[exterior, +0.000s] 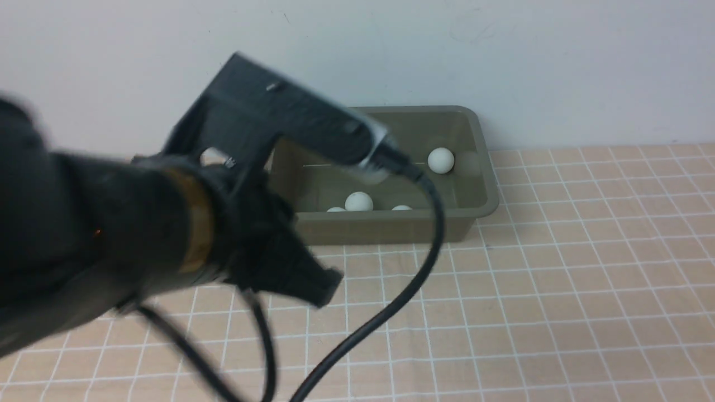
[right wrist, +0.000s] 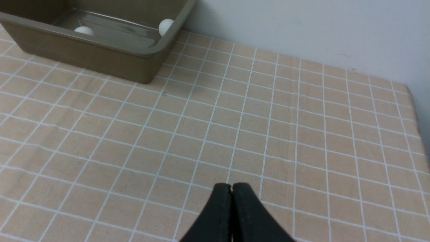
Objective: Put the table tennis balls into the box on the light coffee tablecloth.
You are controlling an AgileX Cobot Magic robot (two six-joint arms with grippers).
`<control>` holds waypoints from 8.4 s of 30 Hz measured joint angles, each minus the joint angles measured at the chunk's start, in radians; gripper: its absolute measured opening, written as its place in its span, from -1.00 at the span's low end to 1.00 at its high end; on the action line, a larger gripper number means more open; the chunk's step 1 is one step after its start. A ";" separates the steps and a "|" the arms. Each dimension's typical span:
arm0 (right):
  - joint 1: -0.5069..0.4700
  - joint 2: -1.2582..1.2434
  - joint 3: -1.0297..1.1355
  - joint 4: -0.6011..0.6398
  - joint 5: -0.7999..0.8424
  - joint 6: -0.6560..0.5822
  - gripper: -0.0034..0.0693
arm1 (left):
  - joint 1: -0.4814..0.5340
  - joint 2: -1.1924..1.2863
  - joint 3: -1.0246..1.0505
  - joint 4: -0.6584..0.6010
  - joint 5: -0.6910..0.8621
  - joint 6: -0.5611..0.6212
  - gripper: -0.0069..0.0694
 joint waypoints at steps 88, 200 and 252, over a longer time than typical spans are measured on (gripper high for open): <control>0.000 -0.002 0.000 0.001 0.085 0.000 -0.96 | 0.971 -1.154 0.888 0.292 -0.474 -0.317 -1.00; -0.441 -0.184 0.659 0.106 -1.040 0.052 -0.96 | 0.971 -1.154 1.039 -0.543 -0.756 0.569 -1.00; -0.436 -0.184 0.660 0.109 -0.898 0.089 -0.96 | 0.971 -1.154 1.039 -0.543 -0.756 0.569 -1.00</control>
